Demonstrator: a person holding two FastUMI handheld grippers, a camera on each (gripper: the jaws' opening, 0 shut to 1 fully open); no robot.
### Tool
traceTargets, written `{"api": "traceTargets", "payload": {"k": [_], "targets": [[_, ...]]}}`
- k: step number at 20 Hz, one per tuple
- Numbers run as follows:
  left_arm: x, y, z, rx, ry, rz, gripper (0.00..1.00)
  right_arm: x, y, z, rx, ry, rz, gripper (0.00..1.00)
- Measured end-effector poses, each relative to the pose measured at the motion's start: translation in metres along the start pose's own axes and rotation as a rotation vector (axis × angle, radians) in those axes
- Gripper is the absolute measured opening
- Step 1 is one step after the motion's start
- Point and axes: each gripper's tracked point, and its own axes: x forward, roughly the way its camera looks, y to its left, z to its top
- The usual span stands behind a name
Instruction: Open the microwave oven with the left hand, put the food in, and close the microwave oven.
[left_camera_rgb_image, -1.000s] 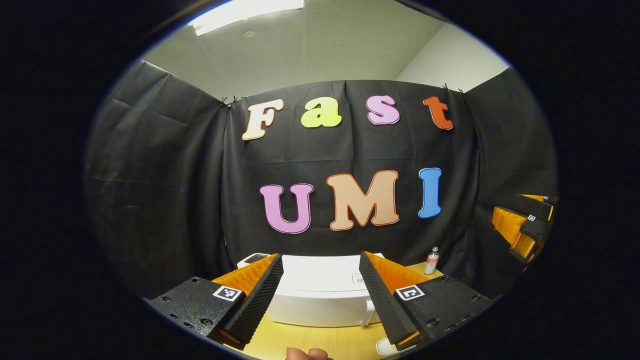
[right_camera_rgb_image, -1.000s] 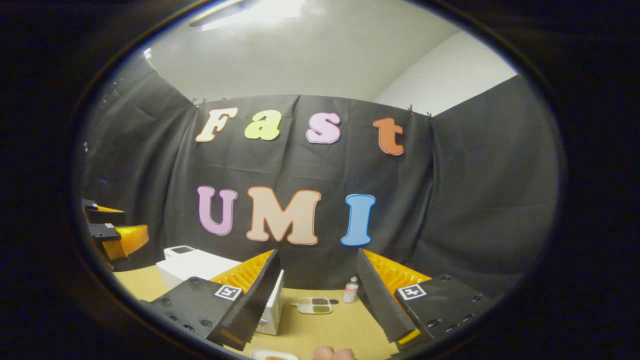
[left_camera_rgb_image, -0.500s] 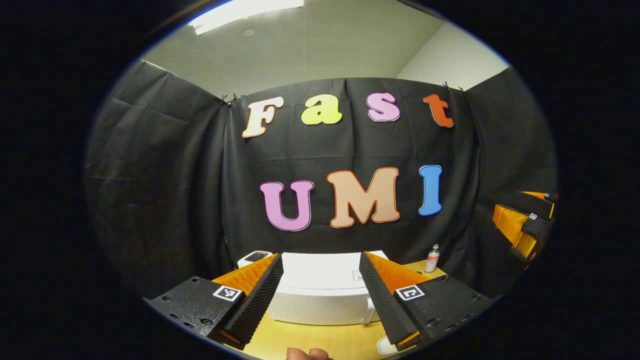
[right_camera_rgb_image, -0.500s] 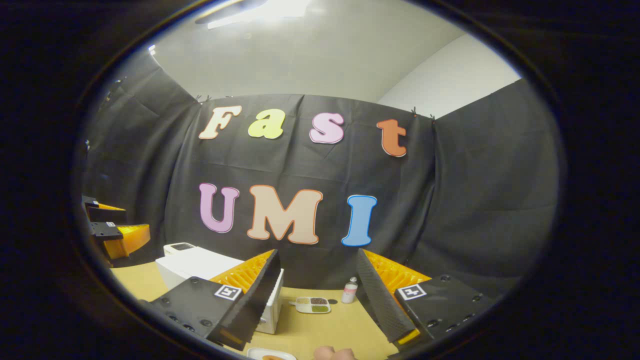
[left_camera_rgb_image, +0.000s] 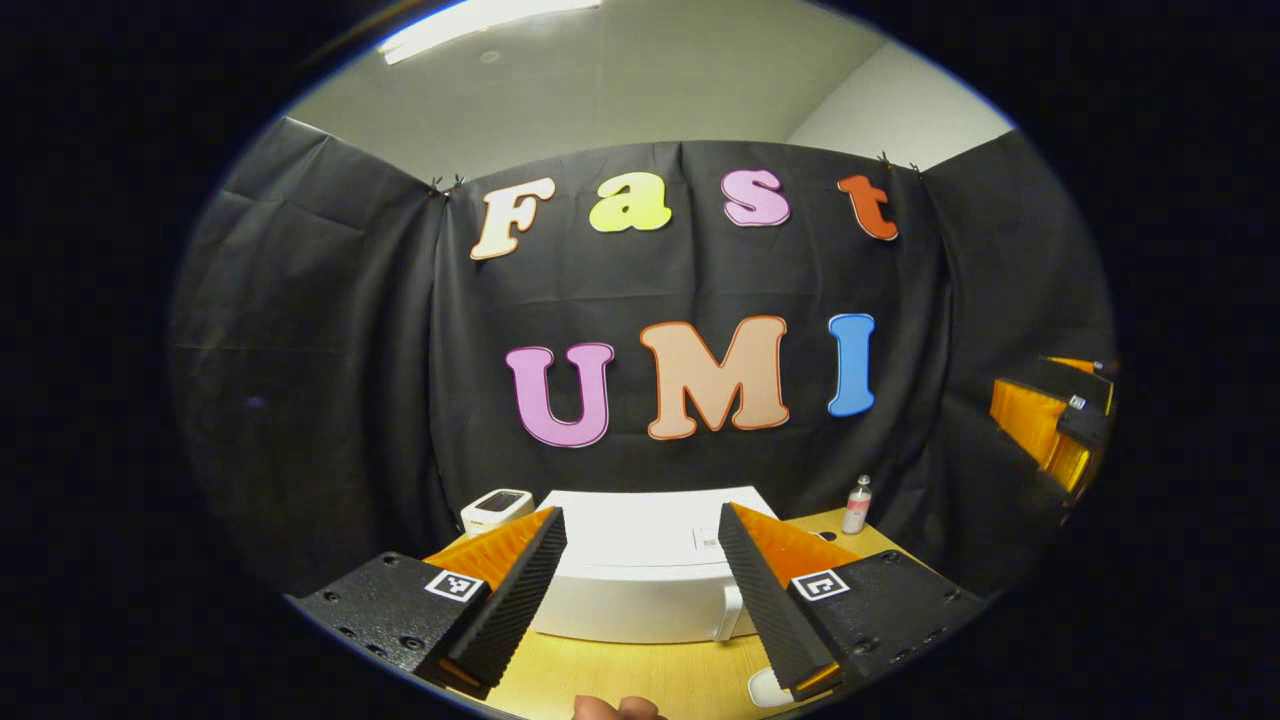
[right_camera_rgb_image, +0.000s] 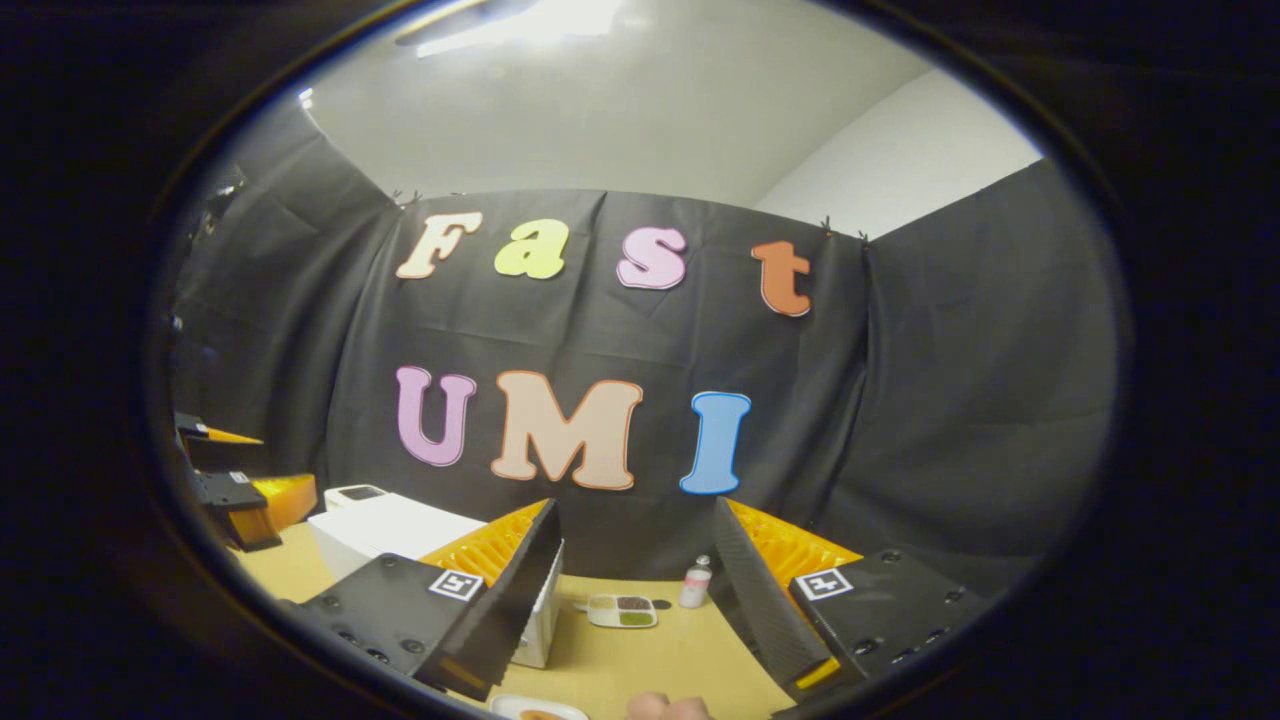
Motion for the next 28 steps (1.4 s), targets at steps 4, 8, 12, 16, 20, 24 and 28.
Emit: {"api": "traceTargets", "payload": {"k": [4,8,12,16,20,24,28], "targets": [[0.013,-0.017,-0.043,0.021,0.049,-0.025,0.96,-0.001,-0.009,0.000,-0.021,0.001,-0.014,0.97],[0.030,-0.048,-0.104,-0.011,0.118,-0.078,0.96,-0.007,-0.009,-0.001,-0.015,0.009,-0.008,0.97],[0.060,-0.075,-0.177,0.026,0.213,-0.114,0.97,-0.011,-0.012,0.002,0.027,0.008,-0.004,0.97],[0.087,-0.101,-0.228,0.013,0.295,-0.165,0.95,-0.018,-0.025,0.001,0.017,0.016,-0.032,0.96],[0.116,-0.109,-0.267,0.032,0.380,-0.158,0.95,-0.026,-0.038,-0.005,0.009,0.036,-0.058,0.96],[0.136,-0.107,-0.277,0.061,0.406,-0.128,0.95,-0.030,-0.046,-0.005,-0.015,0.047,-0.079,0.96],[0.138,-0.112,-0.279,0.052,0.409,-0.125,0.80,-0.032,-0.050,-0.005,-0.021,0.048,-0.089,0.96]]}}
